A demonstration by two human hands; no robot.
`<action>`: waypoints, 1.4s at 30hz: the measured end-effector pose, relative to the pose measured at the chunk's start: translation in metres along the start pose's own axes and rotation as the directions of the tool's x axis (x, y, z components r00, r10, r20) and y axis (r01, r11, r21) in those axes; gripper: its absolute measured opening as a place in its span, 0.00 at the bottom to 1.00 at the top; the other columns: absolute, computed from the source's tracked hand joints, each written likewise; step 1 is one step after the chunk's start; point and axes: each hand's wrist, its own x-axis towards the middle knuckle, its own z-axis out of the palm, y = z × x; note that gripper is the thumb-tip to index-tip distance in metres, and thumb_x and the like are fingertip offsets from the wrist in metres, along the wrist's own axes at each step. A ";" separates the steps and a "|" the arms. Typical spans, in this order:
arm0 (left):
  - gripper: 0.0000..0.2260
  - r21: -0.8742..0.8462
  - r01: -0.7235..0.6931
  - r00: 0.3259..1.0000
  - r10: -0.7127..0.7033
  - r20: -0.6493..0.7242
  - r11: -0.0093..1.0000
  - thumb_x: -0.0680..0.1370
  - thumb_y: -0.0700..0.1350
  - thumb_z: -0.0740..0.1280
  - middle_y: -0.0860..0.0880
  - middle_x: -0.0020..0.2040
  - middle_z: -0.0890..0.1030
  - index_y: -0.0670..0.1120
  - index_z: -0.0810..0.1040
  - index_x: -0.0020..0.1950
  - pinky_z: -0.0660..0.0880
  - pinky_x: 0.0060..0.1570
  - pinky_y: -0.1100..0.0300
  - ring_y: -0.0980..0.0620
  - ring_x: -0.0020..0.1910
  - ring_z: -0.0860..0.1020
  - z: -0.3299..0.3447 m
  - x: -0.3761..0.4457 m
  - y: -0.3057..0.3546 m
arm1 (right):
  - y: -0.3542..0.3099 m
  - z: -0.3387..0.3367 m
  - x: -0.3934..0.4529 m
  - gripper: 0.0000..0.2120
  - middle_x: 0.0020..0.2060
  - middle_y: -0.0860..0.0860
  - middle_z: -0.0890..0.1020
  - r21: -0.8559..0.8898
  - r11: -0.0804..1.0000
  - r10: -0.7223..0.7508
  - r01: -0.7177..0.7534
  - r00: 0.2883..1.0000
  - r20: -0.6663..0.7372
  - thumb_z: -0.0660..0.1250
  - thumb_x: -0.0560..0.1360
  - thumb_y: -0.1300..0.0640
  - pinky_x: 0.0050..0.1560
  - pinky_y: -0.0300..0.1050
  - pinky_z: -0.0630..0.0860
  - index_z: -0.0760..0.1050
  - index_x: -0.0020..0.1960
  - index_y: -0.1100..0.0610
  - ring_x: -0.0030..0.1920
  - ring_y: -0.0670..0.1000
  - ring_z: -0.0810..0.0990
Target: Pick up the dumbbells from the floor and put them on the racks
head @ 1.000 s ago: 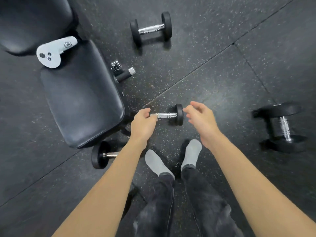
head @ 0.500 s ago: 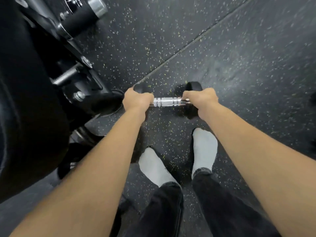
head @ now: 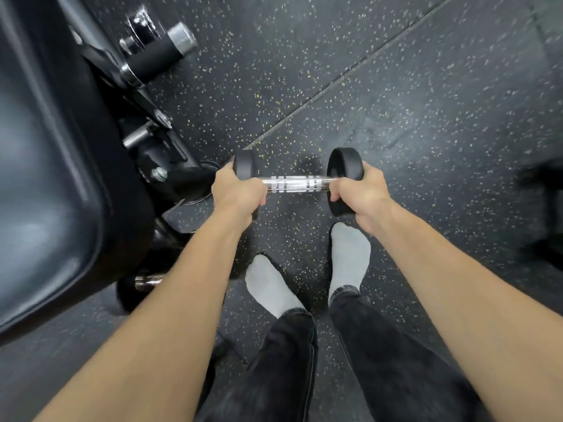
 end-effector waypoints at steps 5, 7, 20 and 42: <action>0.20 -0.062 -0.103 0.995 0.104 0.006 0.993 0.62 0.27 0.66 0.49 0.39 0.76 0.44 0.78 0.49 0.70 0.32 0.60 0.47 0.40 0.73 -0.026 -0.070 0.048 | -0.047 -0.041 -0.065 0.16 0.37 0.49 0.77 0.001 0.993 -0.116 0.116 0.993 -0.032 0.68 0.63 0.70 0.35 0.42 0.72 0.76 0.43 0.51 0.37 0.50 0.73; 0.21 -0.097 -0.165 0.986 0.168 0.018 0.981 0.62 0.28 0.66 0.49 0.39 0.75 0.42 0.78 0.53 0.69 0.30 0.61 0.48 0.37 0.73 -0.037 -0.100 0.072 | -0.073 -0.059 -0.093 0.16 0.35 0.48 0.76 0.020 0.984 -0.173 0.175 0.983 -0.059 0.68 0.64 0.70 0.31 0.39 0.70 0.76 0.43 0.51 0.35 0.49 0.71; 0.26 -0.235 -0.509 0.860 0.503 -0.093 0.828 0.61 0.30 0.67 0.52 0.38 0.75 0.45 0.78 0.58 0.63 0.17 0.69 0.53 0.33 0.70 -0.144 -0.322 0.222 | -0.226 -0.170 -0.324 0.16 0.22 0.40 0.70 0.131 0.811 -0.547 0.570 0.819 -0.172 0.64 0.62 0.72 0.20 0.33 0.61 0.74 0.39 0.51 0.22 0.42 0.64; 0.18 -0.260 -0.853 0.420 0.301 -0.856 0.452 0.55 0.33 0.67 0.56 0.29 0.73 0.51 0.80 0.39 0.67 0.24 0.64 0.57 0.27 0.67 -0.471 -0.727 0.161 | -0.343 -0.114 -0.794 0.37 0.37 0.42 0.80 0.372 0.284 -0.927 0.884 0.152 0.344 0.64 0.61 0.62 0.37 0.44 0.74 0.76 0.68 0.42 0.34 0.46 0.75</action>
